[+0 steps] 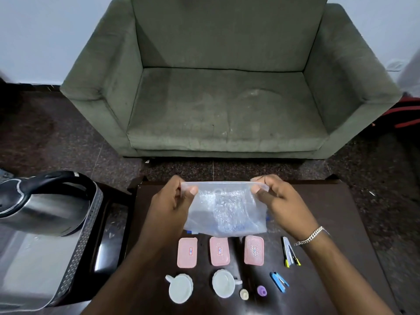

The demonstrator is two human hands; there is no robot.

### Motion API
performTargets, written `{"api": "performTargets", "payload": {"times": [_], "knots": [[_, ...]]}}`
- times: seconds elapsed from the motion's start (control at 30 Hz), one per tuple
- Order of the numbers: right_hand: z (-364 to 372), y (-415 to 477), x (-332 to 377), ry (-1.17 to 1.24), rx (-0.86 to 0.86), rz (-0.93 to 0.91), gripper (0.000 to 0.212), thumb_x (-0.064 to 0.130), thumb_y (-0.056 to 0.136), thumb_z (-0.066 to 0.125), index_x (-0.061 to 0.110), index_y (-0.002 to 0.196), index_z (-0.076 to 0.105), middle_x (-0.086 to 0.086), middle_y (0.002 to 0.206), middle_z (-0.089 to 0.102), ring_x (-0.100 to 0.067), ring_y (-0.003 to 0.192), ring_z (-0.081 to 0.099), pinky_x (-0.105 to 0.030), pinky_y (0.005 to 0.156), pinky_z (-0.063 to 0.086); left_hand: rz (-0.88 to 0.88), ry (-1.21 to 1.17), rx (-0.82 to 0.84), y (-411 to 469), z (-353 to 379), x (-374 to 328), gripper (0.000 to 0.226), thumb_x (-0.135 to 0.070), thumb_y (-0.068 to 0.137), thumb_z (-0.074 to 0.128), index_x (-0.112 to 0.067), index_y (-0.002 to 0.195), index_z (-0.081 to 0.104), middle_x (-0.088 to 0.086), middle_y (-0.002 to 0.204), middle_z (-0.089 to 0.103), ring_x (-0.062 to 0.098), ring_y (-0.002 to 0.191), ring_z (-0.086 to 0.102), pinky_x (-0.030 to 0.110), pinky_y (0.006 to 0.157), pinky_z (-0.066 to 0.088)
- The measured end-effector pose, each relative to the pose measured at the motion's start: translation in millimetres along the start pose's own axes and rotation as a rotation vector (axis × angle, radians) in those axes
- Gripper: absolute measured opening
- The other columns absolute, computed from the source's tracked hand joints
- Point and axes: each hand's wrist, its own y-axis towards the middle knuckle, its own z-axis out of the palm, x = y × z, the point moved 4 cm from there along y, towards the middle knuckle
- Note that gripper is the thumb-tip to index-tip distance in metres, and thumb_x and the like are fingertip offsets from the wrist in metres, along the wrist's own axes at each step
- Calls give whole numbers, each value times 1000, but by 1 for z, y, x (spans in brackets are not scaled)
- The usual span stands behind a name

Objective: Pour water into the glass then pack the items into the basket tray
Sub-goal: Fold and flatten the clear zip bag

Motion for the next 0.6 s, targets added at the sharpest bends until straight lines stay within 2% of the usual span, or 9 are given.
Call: {"api": "performTargets", "payload": {"times": [0.07, 0.13, 0.17, 0.23, 0.27, 0.37, 0.43, 0.5, 0.6], "knots": [[10, -1, 3, 129, -31, -48, 20, 20, 99, 62, 6, 86, 57, -8, 74, 53, -19, 67, 45, -37, 65, 39, -16, -3, -48, -3, -3, 1, 28, -34, 103, 56, -24, 82, 42, -12, 57, 48, 6, 51, 40, 21, 48, 33], [27, -2, 5, 187, -99, -89, 8, 16, 96, 66, 17, 94, 58, -11, 76, 58, -17, 69, 49, -41, 65, 43, -28, -7, -166, -8, -14, 4, 22, -31, 103, 57, -28, 88, 41, -10, 61, 51, 6, 53, 47, 22, 49, 36], [37, -3, 4, 208, -134, -93, 15, 14, 94, 69, 24, 100, 59, -10, 81, 62, -17, 71, 53, -42, 66, 46, -27, -14, -224, -11, -21, 7, 20, -28, 102, 58, -30, 92, 41, -9, 66, 55, 6, 58, 53, 20, 51, 38], [60, -4, 5, 213, -167, -123, 28, 14, 91, 72, 30, 108, 57, 5, 82, 63, -10, 71, 54, -35, 66, 48, -11, 0, -286, -18, -38, 16, 17, -25, 104, 57, -30, 99, 42, -6, 75, 61, 7, 68, 60, 19, 56, 41], [75, -4, 9, 207, -162, -153, 27, 13, 91, 72, 29, 108, 58, 10, 80, 61, -8, 68, 52, -29, 65, 46, 4, 26, -293, -22, -51, 24, 14, -25, 105, 55, -30, 100, 43, -6, 75, 61, 9, 68, 60, 19, 57, 41], [129, -3, 26, 258, -75, -180, 15, 5, 91, 70, 20, 91, 66, 7, 84, 68, -9, 72, 58, -22, 68, 44, 13, 126, -274, -36, -93, 55, 16, -20, 104, 57, -30, 93, 52, -15, 77, 61, 4, 65, 57, 14, 55, 38], [171, -2, 38, 297, 1, -151, 15, 4, 87, 73, 18, 82, 73, 2, 85, 73, -10, 78, 66, -21, 73, 48, -49, 154, -266, -49, -129, 83, 16, -14, 99, 65, -28, 94, 62, -20, 86, 67, 0, 72, 61, 13, 61, 42], [213, -2, 49, 285, 88, -145, 13, 5, 82, 78, 17, 81, 77, -1, 84, 73, -15, 77, 67, -22, 72, 49, -105, 173, -269, -64, -169, 110, 18, -13, 93, 73, -28, 103, 70, -24, 102, 70, -4, 85, 66, 11, 70, 46], [283, -5, 61, 215, 251, -127, 16, 7, 78, 83, 14, 93, 79, -2, 81, 60, -15, 67, 56, -24, 67, 45, -190, 241, -179, -82, -230, 153, 38, -14, 86, 82, -27, 119, 70, -25, 117, 66, -4, 93, 63, 14, 77, 49]]}}
